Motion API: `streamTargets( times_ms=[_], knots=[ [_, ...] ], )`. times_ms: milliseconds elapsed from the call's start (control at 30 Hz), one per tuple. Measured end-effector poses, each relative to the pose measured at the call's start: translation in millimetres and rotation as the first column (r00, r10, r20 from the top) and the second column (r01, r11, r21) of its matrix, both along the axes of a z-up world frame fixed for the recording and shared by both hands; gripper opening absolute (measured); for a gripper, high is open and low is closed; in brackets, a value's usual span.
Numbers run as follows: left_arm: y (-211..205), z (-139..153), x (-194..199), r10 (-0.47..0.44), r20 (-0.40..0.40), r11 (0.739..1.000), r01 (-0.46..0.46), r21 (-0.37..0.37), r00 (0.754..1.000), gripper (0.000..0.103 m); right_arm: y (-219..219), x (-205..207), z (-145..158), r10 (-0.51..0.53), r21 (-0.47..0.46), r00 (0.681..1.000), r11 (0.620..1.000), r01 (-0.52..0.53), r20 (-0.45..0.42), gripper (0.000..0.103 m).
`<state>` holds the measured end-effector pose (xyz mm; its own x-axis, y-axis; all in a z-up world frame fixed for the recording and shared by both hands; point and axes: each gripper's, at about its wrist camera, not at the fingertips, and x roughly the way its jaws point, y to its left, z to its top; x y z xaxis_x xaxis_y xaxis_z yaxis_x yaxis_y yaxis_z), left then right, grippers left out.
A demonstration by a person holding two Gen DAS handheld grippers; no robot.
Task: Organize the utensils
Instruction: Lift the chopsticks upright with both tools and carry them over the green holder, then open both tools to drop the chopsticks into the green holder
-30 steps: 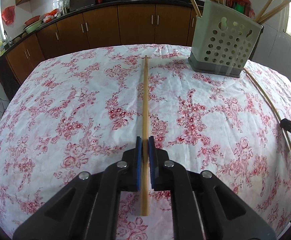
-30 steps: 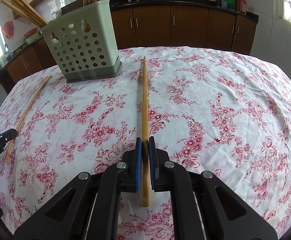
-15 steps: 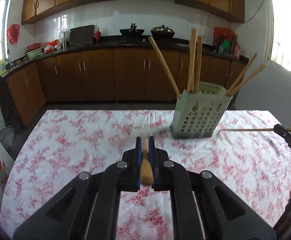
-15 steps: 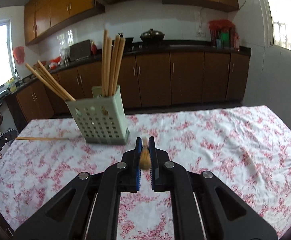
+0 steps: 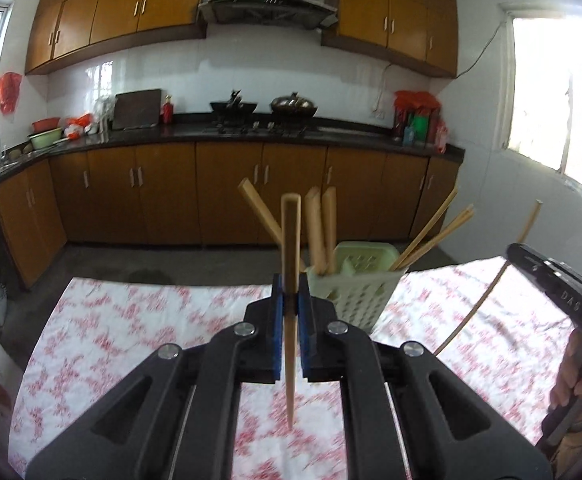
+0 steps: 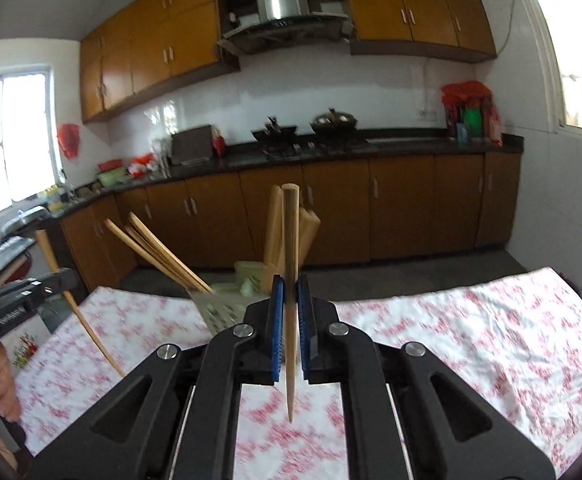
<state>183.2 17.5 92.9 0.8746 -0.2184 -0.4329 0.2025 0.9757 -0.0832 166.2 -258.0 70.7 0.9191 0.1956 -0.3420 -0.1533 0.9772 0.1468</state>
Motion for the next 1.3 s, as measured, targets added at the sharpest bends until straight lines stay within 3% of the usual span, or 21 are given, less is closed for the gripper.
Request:
streamTargets(
  times_ms=[333, 533, 700, 933, 1033, 1100, 1167, 1233, 1300],
  knots=[
    [-33.8, 69.0, 29.0, 0.023, 0.197, 0.996, -0.004, -0.092, 0.98, 0.008, 23.5, 5.9, 62.8, 0.013, 0.037, 0.971, 0.999, -0.023, 0.237, 0.008],
    [-49.5, 95.3, 55.1, 0.103, 0.313, 0.986, -0.054, -0.161, 0.944, 0.008, 25.7, 30.7, 64.1, -0.025, 0.061, 0.957, 0.998, 0.008, 0.288, 0.008],
    [-65.8, 87.8, 82.3, 0.137, 0.367, 0.986, -0.09, -0.142, 0.92, 0.008, 24.1, 51.7, 46.9, -0.034, 0.066, 0.963, 0.998, 0.017, 0.266, 0.008],
    [-68.5, 45.3, 115.8, 0.116, 0.255, 0.986, -0.08, -0.147, 0.96, 0.008, 20.3, 59.8, 24.7, -0.022, 0.055, 0.982, 0.998, 0.012, 0.186, 0.008],
    [-62.5, 40.7, 115.1, 0.113, 0.234, 0.985, -0.078, -0.154, 0.966, 0.018, 18.3, 57.8, 24.9, -0.016, 0.06, 0.986, 0.998, 0.007, 0.166, 0.01],
    [-53.3, 40.7, 107.2, 0.12, 0.243, 0.984, -0.084, -0.155, 0.963, 0.034, 16.0, 54.5, 29.4, -0.021, 0.06, 0.986, 0.998, 0.011, 0.167, 0.019],
    [-46.1, 46.6, 95.7, 0.124, 0.257, 0.984, -0.085, -0.157, 0.959, 0.038, 12.9, 47.1, 34.7, -0.025, 0.062, 0.983, 0.998, 0.014, 0.18, 0.03],
    [-36.2, 53.4, 79.4, 0.13, 0.267, 0.984, -0.091, -0.154, 0.955, 0.043, 9.9, 36.1, 43.1, -0.031, 0.057, 0.98, 0.998, 0.02, 0.198, 0.031],
    [-27.8, 55.8, 63.7, 0.141, 0.271, 0.984, -0.105, -0.145, 0.952, 0.054, 5.7, 20.6, 50.1, -0.041, 0.054, 0.976, 0.998, 0.03, 0.212, 0.041]
  ],
)
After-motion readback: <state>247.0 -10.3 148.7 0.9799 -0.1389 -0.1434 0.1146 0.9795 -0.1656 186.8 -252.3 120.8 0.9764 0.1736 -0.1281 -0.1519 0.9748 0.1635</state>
